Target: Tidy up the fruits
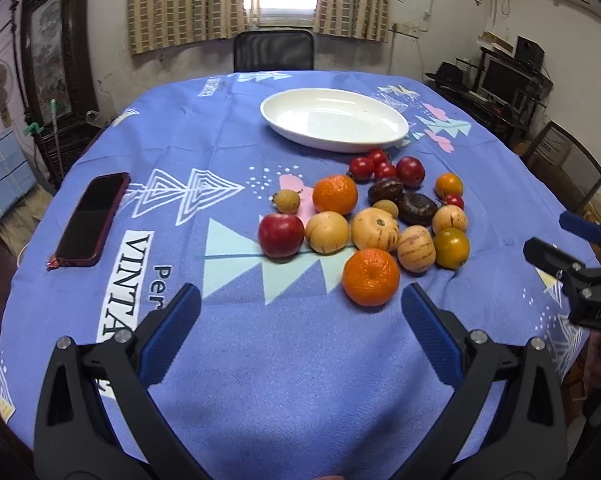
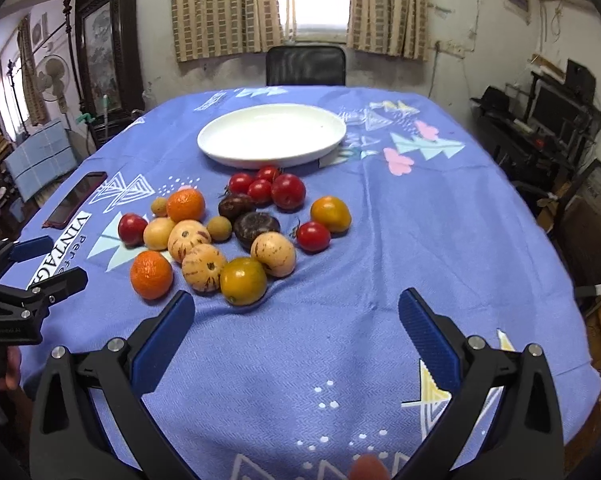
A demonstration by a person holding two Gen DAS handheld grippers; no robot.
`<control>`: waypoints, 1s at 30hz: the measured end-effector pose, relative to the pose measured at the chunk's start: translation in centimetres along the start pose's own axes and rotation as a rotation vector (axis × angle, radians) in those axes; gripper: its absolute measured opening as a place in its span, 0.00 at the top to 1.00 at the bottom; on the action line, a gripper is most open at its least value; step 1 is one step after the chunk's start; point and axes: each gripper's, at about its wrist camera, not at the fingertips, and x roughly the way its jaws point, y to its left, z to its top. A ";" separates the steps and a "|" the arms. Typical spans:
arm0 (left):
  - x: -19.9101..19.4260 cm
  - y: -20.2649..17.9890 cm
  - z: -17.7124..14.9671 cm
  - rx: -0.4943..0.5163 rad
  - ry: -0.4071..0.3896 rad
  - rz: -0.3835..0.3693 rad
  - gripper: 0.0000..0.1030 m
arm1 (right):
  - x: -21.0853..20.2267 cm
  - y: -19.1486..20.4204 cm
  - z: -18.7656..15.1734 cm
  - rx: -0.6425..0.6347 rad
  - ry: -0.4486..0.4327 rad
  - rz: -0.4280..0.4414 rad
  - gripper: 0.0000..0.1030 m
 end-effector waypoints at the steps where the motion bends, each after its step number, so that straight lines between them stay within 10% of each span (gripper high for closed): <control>1: 0.3 0.1 -0.2 0.017 0.004 -0.019 0.02 | 0.3 -0.3 -0.1 -0.004 0.005 0.006 0.01; 15: 3.3 -1.1 -0.7 0.135 0.000 -0.191 0.03 | 5.2 2.7 0.0 -0.012 0.111 0.172 0.37; 23: 6.3 -1.5 -0.3 0.114 0.092 -0.267 0.40 | 6.8 2.6 0.3 0.004 0.144 0.157 0.38; 30: 7.3 -2.2 0.1 0.116 0.122 -0.314 0.43 | 8.3 2.5 0.6 0.024 0.167 0.175 0.42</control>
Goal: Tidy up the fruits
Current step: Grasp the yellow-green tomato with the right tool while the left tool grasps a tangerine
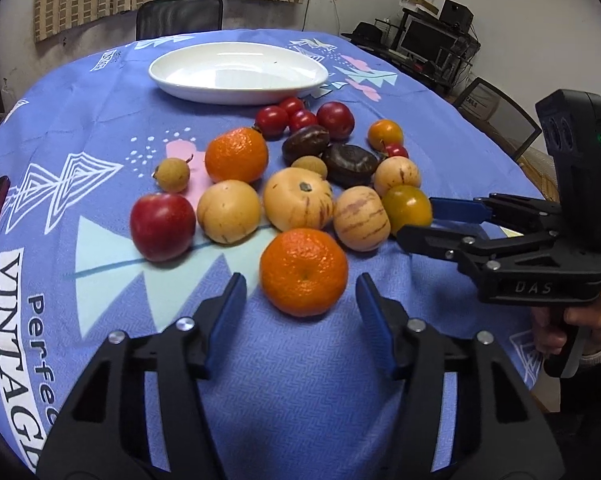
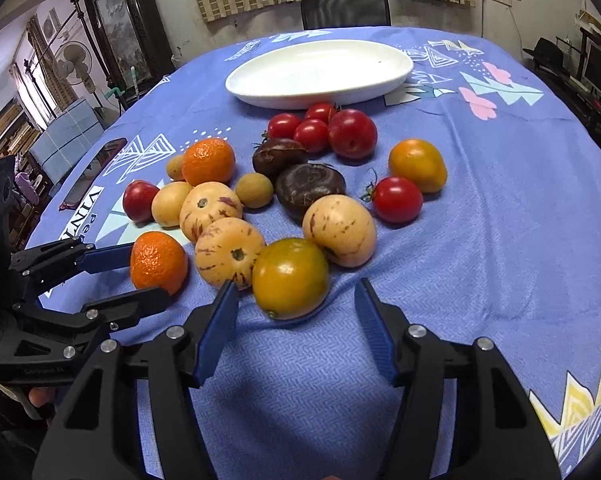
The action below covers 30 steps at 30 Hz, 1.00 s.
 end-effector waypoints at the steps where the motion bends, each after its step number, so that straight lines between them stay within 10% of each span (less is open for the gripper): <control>1: 0.1 0.0 0.1 -0.002 0.005 0.001 0.43 | 0.0 0.0 0.1 0.003 -0.002 0.003 0.42; 13: 1.2 0.0 0.7 -0.024 0.037 -0.036 0.39 | -0.1 -0.6 0.2 0.027 -0.001 0.038 0.60; 30: -0.1 1.3 0.7 -0.100 -0.003 -0.086 0.56 | -3.4 -0.6 1.8 0.022 -0.068 0.080 0.61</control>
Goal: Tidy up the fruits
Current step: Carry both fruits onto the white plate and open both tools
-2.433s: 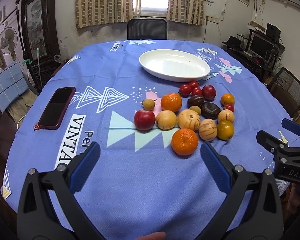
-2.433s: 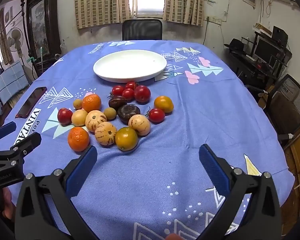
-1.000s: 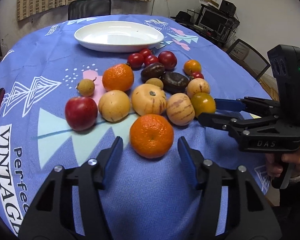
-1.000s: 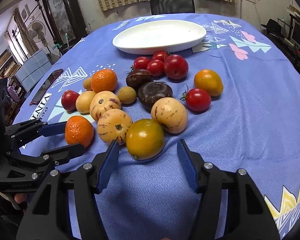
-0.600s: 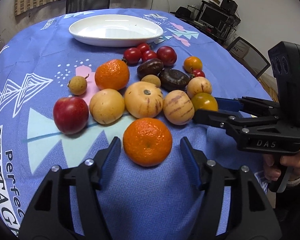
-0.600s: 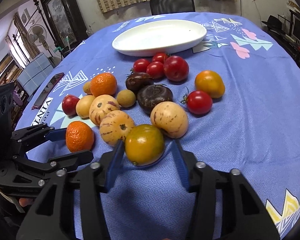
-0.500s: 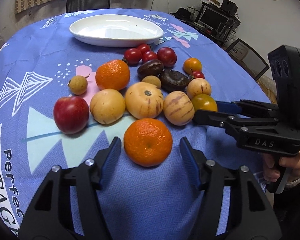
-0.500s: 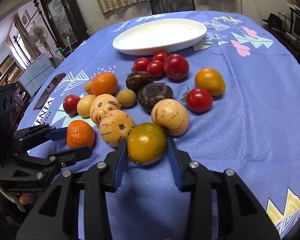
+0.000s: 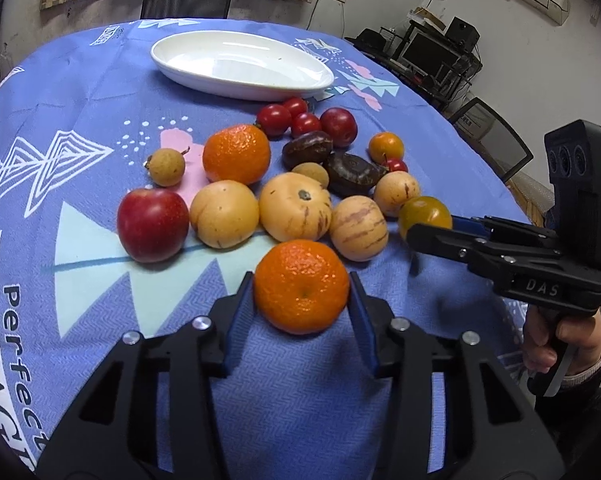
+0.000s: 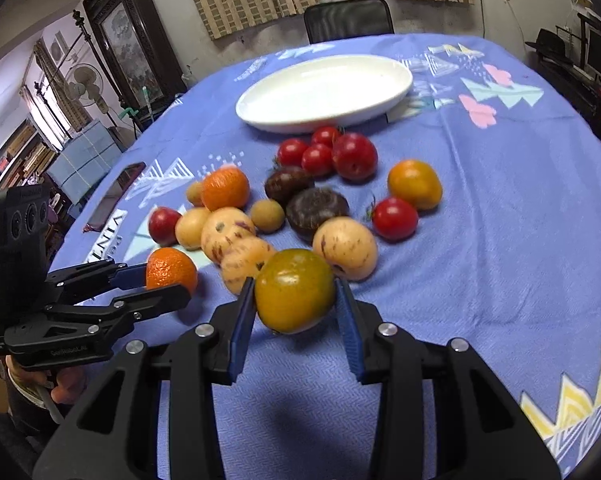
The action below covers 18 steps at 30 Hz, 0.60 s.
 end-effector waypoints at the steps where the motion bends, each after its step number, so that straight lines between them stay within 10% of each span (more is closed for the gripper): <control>1: -0.4 0.0 0.1 0.002 -0.007 -0.002 0.56 | -0.4 0.1 0.8 -0.011 -0.018 0.002 0.61; 9: -4.7 0.6 8.0 0.038 -0.131 -0.006 0.56 | 2.6 -1.4 12.2 -0.030 -0.106 -0.027 0.61; 18: 2.8 3.9 18.7 -0.012 -0.100 0.148 0.55 | 12.0 -4.9 17.7 0.073 0.027 -0.080 0.61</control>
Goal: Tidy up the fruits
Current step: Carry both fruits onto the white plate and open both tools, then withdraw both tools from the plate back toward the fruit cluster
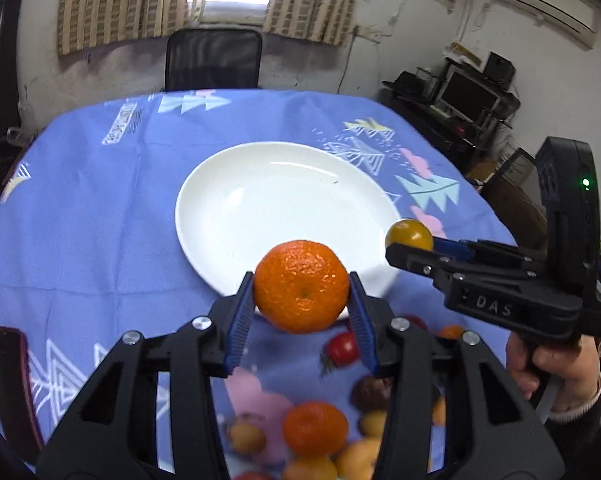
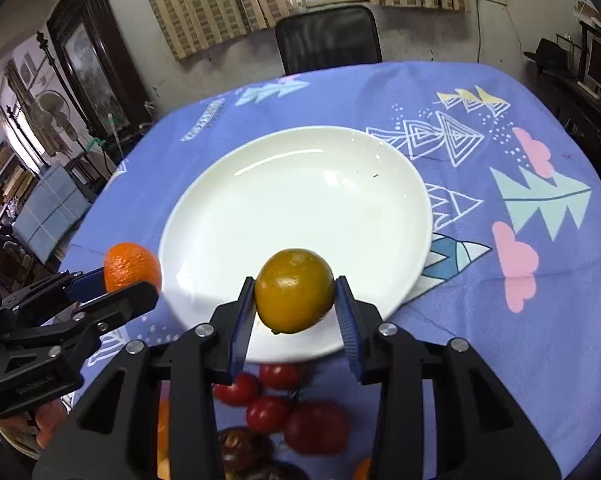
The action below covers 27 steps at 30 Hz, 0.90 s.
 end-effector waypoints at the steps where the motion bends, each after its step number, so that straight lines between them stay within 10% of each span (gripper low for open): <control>1: 1.4 0.5 0.5 -0.014 0.019 0.007 0.55 | 0.7 0.0 0.2 -0.009 0.014 -0.008 0.61; 13: 8.0 2.2 1.9 0.001 0.103 0.097 0.54 | 1.7 -0.2 1.3 -0.037 0.022 -0.056 0.60; 15: 8.0 2.3 1.9 0.000 0.074 0.129 0.41 | 0.5 -0.2 1.2 -0.032 0.004 -0.056 0.60; 20: 4.1 2.0 2.3 0.024 -0.002 0.190 0.14 | -5.3 1.0 -0.4 -0.082 -0.078 0.011 0.56; 27: -4.7 1.1 -0.9 0.089 -0.074 0.136 0.09 | -12.6 2.1 -7.8 -0.161 -0.137 0.063 0.54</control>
